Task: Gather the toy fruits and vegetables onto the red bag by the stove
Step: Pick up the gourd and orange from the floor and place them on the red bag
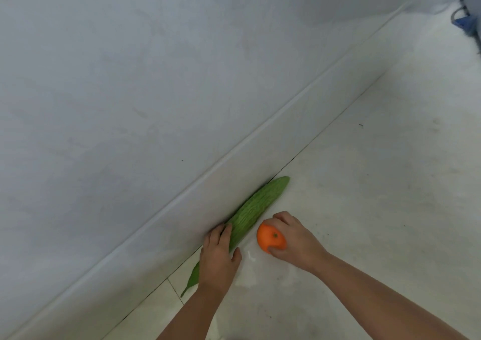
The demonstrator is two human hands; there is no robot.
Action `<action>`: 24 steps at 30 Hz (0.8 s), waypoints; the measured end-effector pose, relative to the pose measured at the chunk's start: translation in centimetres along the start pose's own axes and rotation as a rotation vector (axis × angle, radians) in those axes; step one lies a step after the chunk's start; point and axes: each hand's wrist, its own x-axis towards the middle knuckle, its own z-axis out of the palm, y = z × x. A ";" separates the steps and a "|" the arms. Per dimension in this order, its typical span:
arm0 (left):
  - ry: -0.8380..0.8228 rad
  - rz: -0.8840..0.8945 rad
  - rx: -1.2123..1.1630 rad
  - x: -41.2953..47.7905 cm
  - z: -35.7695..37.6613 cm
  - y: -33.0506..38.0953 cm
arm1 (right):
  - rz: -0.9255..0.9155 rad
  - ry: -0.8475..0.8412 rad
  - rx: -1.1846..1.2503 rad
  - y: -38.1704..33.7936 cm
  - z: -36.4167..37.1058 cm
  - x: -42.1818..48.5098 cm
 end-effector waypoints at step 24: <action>-0.094 -0.312 -0.448 -3.2 -1.7 3.1 | 0.036 0.012 0.021 1.4 -1.9 -2.7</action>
